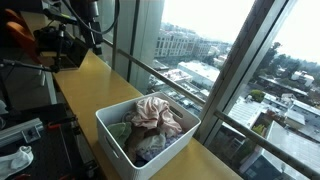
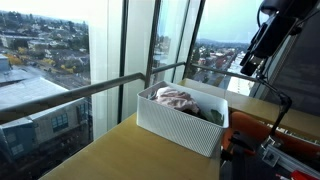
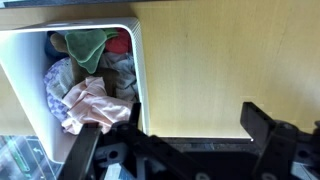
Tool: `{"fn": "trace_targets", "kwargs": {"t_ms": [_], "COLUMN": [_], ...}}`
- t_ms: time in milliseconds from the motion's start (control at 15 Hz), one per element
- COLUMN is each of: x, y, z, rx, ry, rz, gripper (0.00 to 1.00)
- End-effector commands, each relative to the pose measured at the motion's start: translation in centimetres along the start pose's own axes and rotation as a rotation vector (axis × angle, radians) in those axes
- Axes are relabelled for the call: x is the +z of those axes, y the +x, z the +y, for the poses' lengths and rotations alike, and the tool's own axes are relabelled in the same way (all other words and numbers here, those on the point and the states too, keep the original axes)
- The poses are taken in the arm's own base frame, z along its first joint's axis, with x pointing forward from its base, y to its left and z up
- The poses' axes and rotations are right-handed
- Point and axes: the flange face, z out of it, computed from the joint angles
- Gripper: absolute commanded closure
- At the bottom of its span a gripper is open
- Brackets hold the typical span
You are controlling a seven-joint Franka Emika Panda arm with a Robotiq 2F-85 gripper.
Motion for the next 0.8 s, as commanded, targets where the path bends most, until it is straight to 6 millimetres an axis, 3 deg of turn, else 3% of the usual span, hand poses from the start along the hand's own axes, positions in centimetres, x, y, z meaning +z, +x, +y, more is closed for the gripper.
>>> {"fn": "trace_targets", "kwargs": {"t_ms": [0,200,400,733], "x": [-0.1,1.2,3.0,9.0], "y": [0.0,1.6,4.0,8.3], "z": [0.0,0.9,3.2,8.4], "rx": [0.000,-0.007,-0.024,-0.066], "ry": [0.000,0.011,0.005,-0.047], "rz": [-0.001,-0.009,0.028,0.095], "gripper": [0.00,0.00,0.00,0.00]}}
